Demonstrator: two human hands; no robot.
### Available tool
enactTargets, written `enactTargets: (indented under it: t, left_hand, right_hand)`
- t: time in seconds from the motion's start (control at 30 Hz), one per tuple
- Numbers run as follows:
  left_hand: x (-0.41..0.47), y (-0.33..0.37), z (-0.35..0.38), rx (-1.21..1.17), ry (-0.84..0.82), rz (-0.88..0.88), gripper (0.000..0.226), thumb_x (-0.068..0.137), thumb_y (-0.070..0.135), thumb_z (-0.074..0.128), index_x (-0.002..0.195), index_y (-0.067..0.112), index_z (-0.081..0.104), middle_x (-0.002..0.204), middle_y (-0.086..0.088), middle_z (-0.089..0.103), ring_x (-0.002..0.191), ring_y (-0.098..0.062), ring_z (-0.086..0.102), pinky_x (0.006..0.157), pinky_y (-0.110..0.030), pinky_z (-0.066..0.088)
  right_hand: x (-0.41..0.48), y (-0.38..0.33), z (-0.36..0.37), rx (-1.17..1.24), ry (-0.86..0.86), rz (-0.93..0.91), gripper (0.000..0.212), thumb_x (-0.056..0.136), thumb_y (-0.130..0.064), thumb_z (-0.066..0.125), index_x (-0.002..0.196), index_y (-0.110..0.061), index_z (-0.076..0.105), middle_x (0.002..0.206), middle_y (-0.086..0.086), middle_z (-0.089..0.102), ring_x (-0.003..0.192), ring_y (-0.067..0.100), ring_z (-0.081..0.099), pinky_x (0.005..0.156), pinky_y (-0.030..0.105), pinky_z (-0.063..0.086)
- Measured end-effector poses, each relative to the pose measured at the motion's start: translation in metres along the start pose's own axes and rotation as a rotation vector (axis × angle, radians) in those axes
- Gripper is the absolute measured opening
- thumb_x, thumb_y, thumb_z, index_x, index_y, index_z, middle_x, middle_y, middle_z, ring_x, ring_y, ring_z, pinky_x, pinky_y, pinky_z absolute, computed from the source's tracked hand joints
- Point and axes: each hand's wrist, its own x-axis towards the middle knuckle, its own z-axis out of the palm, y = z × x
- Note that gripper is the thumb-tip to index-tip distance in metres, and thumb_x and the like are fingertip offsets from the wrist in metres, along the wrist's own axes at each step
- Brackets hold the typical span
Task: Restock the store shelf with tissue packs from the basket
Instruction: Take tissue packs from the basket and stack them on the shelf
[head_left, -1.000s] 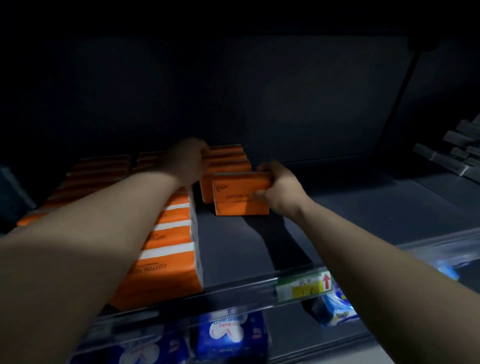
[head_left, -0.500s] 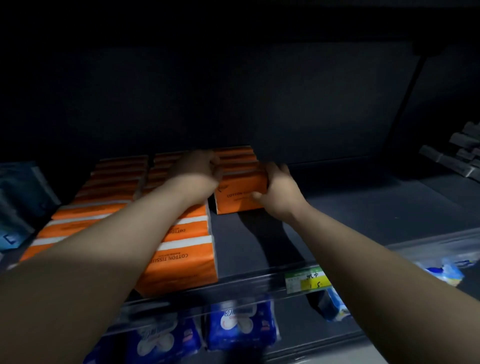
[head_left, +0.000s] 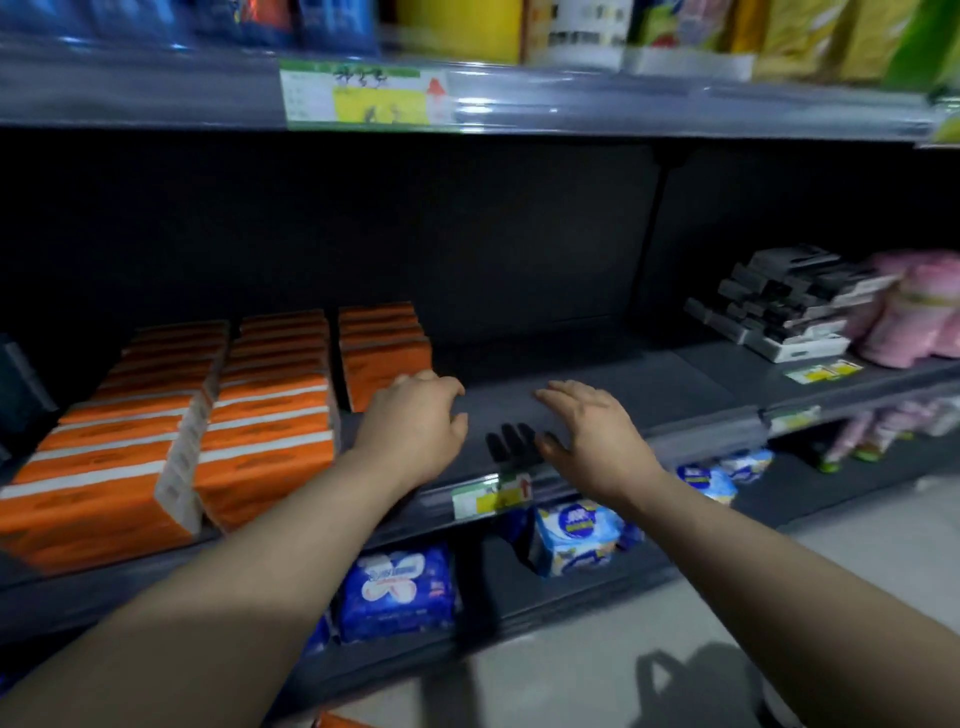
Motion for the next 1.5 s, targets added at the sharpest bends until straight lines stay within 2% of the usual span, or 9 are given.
enactTargets:
  t: [0.07,0.33,0.5,0.63,0.83,0.93,1.13,1.3,1.5]
  left_hand:
    - [-0.013,0.028,0.007,-0.009,-0.016,0.039,0.038,0.089,0.034,0.053,0.124,0.022,0.058,0.120,-0.006,0.059,0.112,-0.029,0.053,0.091,-0.037,0.046]
    - [-0.064,0.156,0.043,-0.067,-0.150,0.231,0.028,0.086,0.033,0.053,0.109,0.021,0.064,0.113,-0.003,0.062,0.108,-0.029,0.057,0.084,-0.037,0.048]
    - [-0.085,0.231,0.079,-0.072,-0.280,0.336,0.026,0.085,0.033,0.054,0.106,0.020,0.063,0.114,-0.006,0.062,0.109,-0.030,0.057,0.087,-0.040,0.049]
    - [-0.102,0.282,0.121,-0.094,-0.444,0.418,0.032,0.083,0.031,0.058,0.114,0.021,0.061,0.115,-0.005,0.059,0.111,-0.027,0.056,0.088,-0.038,0.048]
    - [-0.123,0.326,0.194,-0.074,-0.754,0.494,0.038,0.078,0.023,0.062,0.117,0.024,0.060,0.113,-0.003,0.061,0.103,-0.026,0.060,0.087,-0.039,0.052]
    - [-0.134,0.342,0.228,0.004,-0.869,0.534,0.038,0.080,0.019,0.065,0.118,0.018,0.059,0.115,-0.005,0.060,0.104,-0.027,0.060,0.086,-0.034,0.051]
    - [-0.154,0.352,0.277,0.141,-1.026,0.643,0.041,0.082,0.016,0.065,0.123,0.016,0.057,0.123,-0.010,0.058,0.114,-0.030,0.056,0.097,-0.040,0.047]
    - [-0.156,0.348,0.283,0.062,-1.040,0.603,0.032,0.086,0.017,0.059,0.117,0.019,0.056,0.119,-0.006,0.060,0.107,-0.026,0.059,0.093,-0.037,0.049]
    - [-0.136,0.342,0.239,-0.254,-0.848,0.505,0.040,0.084,0.036,0.064,0.120,0.029,0.051,0.115,0.007,0.060,0.107,-0.015,0.058,0.091,-0.033,0.046]
  right_hand:
    - [-0.032,0.019,-0.013,-0.012,-0.008,0.039,0.053,0.083,-0.032,0.058,0.133,-0.016,0.053,0.141,0.008,0.049,0.132,0.027,0.043,0.111,0.042,0.031]
    - [-0.180,0.104,-0.059,0.042,-0.056,0.300,0.045,0.076,-0.015,0.071,0.120,-0.011,0.064,0.123,0.011,0.063,0.116,0.028,0.057,0.098,0.034,0.043]
    - [-0.269,0.161,-0.070,0.015,-0.242,0.568,0.052,0.081,-0.027,0.068,0.131,-0.019,0.055,0.133,0.005,0.058,0.119,0.025,0.055,0.098,0.029,0.041]
    - [-0.309,0.196,-0.077,0.168,-0.317,0.777,0.058,0.080,-0.024,0.073,0.134,-0.019,0.053,0.137,0.001,0.054,0.121,0.021,0.053,0.101,0.028,0.041]
    - [-0.336,0.233,-0.069,0.207,-0.383,0.814,0.055,0.079,-0.023,0.073,0.131,-0.018,0.055,0.135,0.000,0.056,0.121,0.016,0.054,0.098,0.024,0.041]
    - [-0.348,0.243,-0.056,0.173,-0.449,0.809,0.056,0.081,-0.027,0.071,0.134,-0.022,0.053,0.138,0.000,0.054,0.123,0.017,0.053,0.098,0.025,0.041]
    - [-0.373,0.258,-0.033,0.096,-0.585,0.795,0.056,0.087,-0.029,0.064,0.140,-0.023,0.045,0.142,0.002,0.049,0.126,0.020,0.048,0.095,0.024,0.038]
    - [-0.385,0.269,-0.021,0.068,-0.600,0.811,0.055,0.087,-0.032,0.062,0.139,-0.026,0.045,0.134,0.004,0.056,0.119,0.021,0.054,0.091,0.027,0.043]
    - [-0.385,0.266,-0.011,0.041,-0.570,0.773,0.042,0.087,-0.040,0.059,0.126,-0.025,0.056,0.119,0.004,0.063,0.105,0.024,0.059,0.083,0.033,0.049]
